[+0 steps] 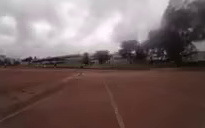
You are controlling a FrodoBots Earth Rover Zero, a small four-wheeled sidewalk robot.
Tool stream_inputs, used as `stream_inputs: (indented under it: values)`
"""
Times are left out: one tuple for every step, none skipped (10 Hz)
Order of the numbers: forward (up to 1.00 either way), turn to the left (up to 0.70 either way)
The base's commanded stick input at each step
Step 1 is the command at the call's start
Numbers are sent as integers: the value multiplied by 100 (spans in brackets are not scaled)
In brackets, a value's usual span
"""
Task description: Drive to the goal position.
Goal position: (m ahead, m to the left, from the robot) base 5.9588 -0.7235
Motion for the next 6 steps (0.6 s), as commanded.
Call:
stream_inputs:
  values:
    - [70,0]
    - [70,0]
    - [70,0]
    - [70,0]
    - [70,0]
    - [70,0]
